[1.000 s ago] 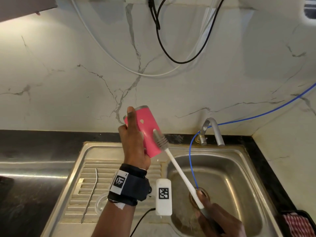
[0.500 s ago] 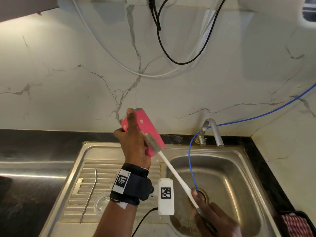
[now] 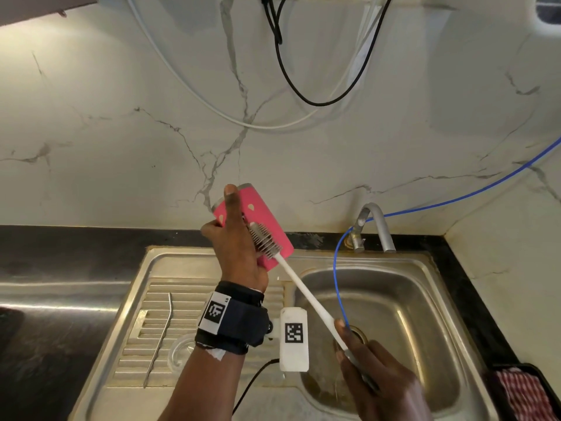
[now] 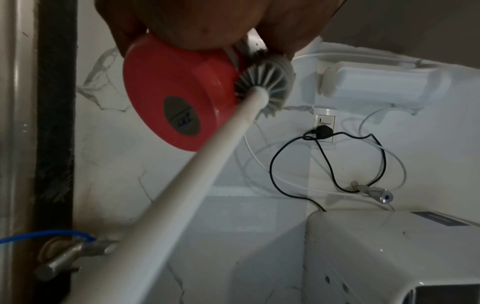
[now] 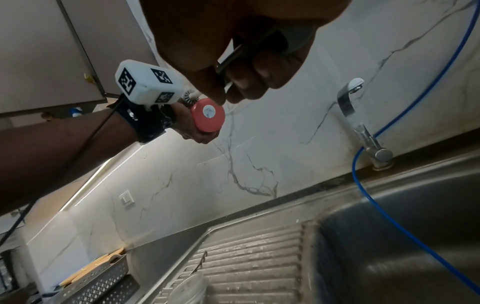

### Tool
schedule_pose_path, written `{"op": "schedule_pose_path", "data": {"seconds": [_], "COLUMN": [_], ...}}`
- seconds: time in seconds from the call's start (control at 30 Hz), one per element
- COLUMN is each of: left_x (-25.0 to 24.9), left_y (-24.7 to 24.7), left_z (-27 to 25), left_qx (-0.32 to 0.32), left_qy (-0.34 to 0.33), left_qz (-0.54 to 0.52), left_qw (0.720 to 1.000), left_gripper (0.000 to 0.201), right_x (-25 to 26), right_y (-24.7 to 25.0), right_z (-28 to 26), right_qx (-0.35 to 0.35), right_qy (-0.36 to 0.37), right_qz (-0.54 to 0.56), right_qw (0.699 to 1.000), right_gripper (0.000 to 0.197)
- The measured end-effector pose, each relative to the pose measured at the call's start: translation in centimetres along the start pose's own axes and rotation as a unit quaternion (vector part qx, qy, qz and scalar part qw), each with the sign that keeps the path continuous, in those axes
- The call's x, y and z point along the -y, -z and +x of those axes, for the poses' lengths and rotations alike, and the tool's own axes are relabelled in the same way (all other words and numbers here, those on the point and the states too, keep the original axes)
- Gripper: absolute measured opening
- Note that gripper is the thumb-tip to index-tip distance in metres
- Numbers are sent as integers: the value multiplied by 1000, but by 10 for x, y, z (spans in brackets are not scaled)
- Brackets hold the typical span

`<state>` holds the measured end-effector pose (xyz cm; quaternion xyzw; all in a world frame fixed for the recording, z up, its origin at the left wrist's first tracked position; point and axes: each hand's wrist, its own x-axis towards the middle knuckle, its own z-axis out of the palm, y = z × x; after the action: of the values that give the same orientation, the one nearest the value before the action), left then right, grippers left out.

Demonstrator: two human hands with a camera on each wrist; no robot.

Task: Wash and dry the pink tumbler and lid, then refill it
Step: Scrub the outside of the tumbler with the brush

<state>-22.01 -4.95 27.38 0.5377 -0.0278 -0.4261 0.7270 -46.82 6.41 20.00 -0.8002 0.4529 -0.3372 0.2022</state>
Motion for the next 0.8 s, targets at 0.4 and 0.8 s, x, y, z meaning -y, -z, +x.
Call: {"op": "schedule_pose_path", "data": {"seconds": [0.4,0.8], "left_x": [2,1], "left_y": [10,5], "left_z": [12,-3], "left_qx": [26,101], "left_qy": [-13,24], "left_qz": [3,-13], "left_qw": [1000,995], "left_gripper": [87,47], "right_x": [-3,-1], "right_y": [3,0], "right_z": [-10,-15], "right_qx": [-16,-40], "right_qy": [-21,-28], "right_qz": [47,81], "right_qw": [999,996], "right_gripper": [61,55]}}
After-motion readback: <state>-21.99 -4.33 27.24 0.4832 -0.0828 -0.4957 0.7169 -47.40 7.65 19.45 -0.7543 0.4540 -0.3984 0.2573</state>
